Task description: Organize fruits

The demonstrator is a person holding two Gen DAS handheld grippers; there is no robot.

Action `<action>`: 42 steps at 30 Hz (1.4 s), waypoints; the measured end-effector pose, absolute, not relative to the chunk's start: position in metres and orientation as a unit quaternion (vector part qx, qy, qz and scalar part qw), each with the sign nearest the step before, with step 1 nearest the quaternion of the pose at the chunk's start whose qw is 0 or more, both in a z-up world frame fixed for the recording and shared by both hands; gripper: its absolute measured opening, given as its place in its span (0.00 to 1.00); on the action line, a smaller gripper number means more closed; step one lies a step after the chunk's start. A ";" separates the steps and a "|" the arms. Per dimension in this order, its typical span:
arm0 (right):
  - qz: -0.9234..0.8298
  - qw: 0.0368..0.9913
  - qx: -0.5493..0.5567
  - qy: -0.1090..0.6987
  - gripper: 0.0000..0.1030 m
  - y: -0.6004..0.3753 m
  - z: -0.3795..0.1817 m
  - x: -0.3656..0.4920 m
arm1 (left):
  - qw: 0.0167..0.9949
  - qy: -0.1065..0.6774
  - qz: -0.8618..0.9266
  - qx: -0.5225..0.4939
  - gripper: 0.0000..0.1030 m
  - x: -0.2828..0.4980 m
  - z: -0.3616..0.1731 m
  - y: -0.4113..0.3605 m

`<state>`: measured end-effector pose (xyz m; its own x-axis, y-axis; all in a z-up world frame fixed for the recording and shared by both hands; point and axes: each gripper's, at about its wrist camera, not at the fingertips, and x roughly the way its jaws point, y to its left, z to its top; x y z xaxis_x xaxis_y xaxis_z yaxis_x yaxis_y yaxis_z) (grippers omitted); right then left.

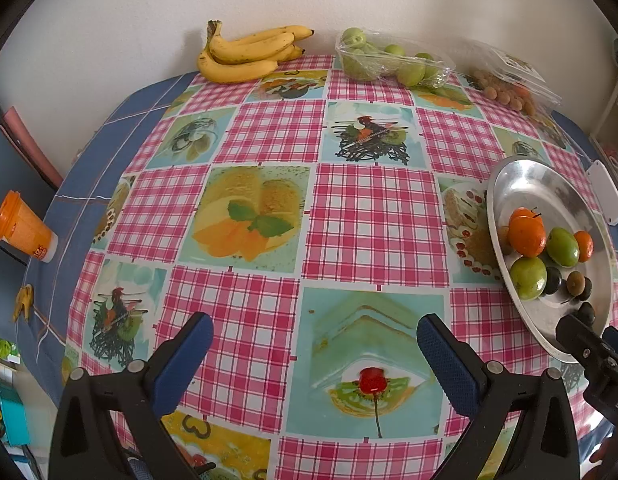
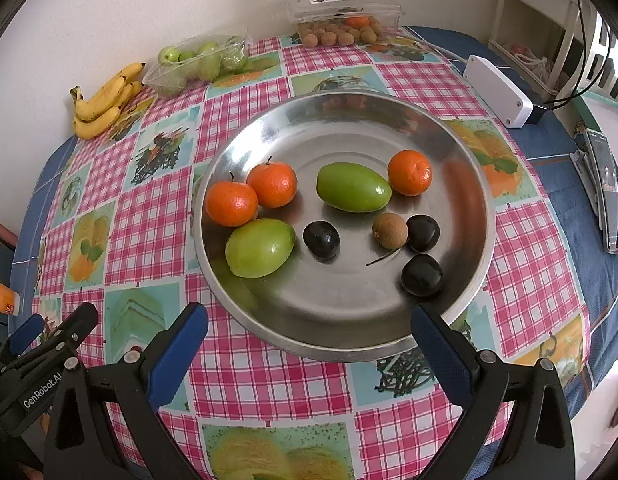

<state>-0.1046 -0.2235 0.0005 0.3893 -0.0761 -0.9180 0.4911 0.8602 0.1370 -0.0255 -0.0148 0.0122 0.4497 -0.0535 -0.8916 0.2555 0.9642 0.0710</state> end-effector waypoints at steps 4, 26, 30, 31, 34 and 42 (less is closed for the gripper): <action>-0.175 0.809 0.198 0.525 0.98 -0.223 0.000 -0.105 | 0.846 0.516 -0.091 0.098 1.00 -0.026 0.012 -0.015; -0.174 0.808 0.196 0.527 0.98 -0.223 -0.003 -0.106 | 0.846 0.518 -0.084 0.098 1.00 -0.026 0.012 -0.014; -0.175 0.807 0.196 0.529 0.98 -0.223 -0.003 -0.106 | 0.846 0.517 -0.084 0.097 1.00 -0.026 0.012 -0.014; -0.175 0.807 0.197 0.529 0.98 -0.223 -0.003 -0.106 | 0.846 0.517 -0.084 0.097 1.00 -0.026 0.012 -0.014; -0.175 0.806 0.196 0.530 0.98 -0.224 -0.003 -0.105 | 0.846 0.517 -0.084 0.096 1.00 -0.026 0.013 -0.014; -0.175 0.805 0.195 0.533 0.98 -0.223 -0.004 -0.105 | 0.848 0.515 -0.080 0.096 1.00 -0.027 0.014 -0.014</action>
<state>-0.1053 -0.2235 -0.0040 0.3717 -0.0729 -0.9255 0.4889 0.8629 0.1284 -0.0271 -0.0139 0.0139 0.4563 -0.0373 -0.8890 0.2355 0.9686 0.0802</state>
